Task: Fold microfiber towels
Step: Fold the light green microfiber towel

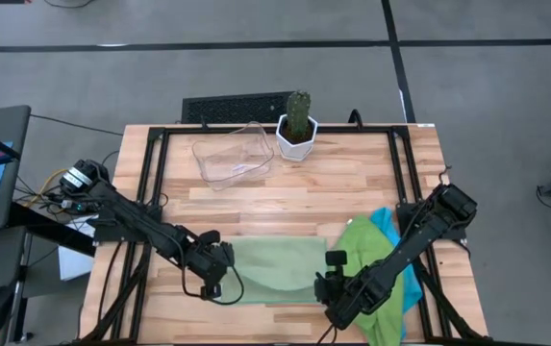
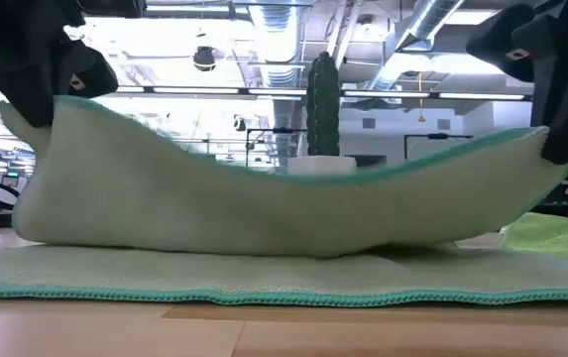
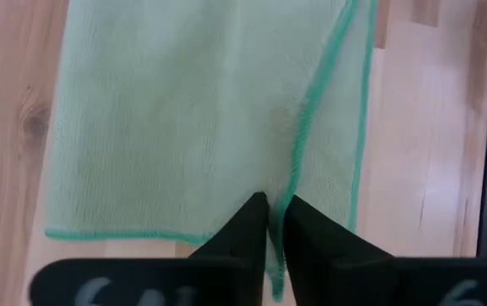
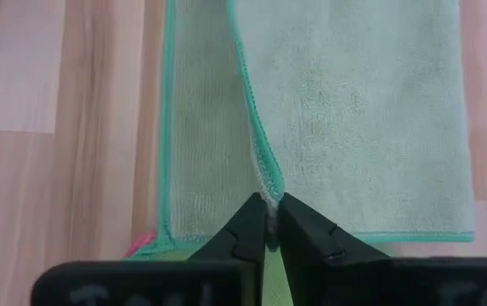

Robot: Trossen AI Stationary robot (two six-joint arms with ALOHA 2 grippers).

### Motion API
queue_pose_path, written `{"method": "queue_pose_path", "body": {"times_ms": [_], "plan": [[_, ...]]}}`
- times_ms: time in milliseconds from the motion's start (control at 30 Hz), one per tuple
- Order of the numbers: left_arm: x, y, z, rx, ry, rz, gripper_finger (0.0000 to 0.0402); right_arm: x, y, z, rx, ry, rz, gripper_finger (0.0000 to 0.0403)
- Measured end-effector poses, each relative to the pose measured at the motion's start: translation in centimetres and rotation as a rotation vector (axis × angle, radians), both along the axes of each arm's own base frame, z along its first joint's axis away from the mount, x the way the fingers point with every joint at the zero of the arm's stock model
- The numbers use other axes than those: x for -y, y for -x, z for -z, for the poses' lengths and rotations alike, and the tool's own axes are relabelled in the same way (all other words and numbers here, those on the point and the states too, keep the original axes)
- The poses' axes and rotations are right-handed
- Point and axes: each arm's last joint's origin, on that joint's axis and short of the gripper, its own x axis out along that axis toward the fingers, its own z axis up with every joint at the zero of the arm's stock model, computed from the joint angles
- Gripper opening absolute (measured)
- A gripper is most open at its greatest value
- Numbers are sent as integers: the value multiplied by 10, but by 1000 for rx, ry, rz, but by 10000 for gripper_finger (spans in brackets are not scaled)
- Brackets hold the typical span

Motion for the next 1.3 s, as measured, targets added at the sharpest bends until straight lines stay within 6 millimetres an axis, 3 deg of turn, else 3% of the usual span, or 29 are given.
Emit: {"method": "queue_pose_path", "body": {"times_ms": [400, 733, 1000, 1133, 1300], "plan": [[6, 1, -1, 11, 28, 35, 104, -3, 0, 0, -31, -67, -16, 89], [8, 1, -2, 48, 5, 31, 107, -9, 0, -1, -43, -143, -43, 139], [15, 2, -5, 170, -109, 5, 107, -10, -1, -2, 43, -55, -59, 140], [14, 1, -7, 268, -291, 17, 107, 3, -2, 10, 129, 89, -59, 132], [-2, -17, -11, 349, -358, 26, 107, 45, -11, 25, 208, 97, 4, 128]]}}
